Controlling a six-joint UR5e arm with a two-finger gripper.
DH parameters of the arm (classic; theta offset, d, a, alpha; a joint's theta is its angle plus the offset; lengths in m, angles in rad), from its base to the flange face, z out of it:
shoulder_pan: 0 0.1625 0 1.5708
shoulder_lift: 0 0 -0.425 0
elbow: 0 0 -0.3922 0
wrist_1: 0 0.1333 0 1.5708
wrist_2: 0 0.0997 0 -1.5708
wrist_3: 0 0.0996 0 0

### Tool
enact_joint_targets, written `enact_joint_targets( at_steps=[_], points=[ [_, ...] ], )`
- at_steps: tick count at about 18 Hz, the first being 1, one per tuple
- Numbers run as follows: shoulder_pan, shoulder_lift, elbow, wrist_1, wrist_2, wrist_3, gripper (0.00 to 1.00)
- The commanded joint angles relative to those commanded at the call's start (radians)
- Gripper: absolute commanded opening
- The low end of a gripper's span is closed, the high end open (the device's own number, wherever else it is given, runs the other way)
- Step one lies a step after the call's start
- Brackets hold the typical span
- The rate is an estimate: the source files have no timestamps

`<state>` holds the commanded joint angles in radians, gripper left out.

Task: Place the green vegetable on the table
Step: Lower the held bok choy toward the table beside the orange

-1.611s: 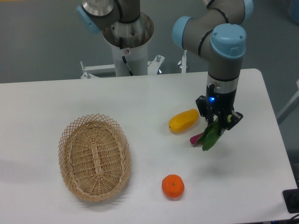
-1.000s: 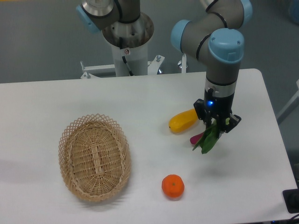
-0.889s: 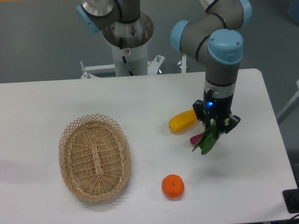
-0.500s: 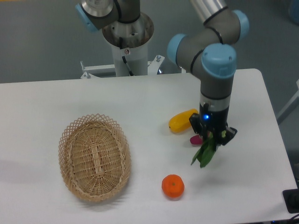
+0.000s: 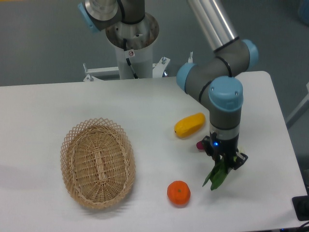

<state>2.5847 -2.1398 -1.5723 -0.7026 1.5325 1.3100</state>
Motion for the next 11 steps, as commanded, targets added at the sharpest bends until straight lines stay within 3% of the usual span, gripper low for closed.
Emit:
enact_joint_targets(
  at_steps=[9,10,11],
  points=[
    [-0.003,-0.008,-0.038,0.000,0.002,-0.002,0.46],
    [-0.003,-0.008,-0.037,0.000,0.002,-0.002,0.51],
    [-0.003,-0.008,-0.037,0.000,0.002,-0.002,0.63]
  ],
)
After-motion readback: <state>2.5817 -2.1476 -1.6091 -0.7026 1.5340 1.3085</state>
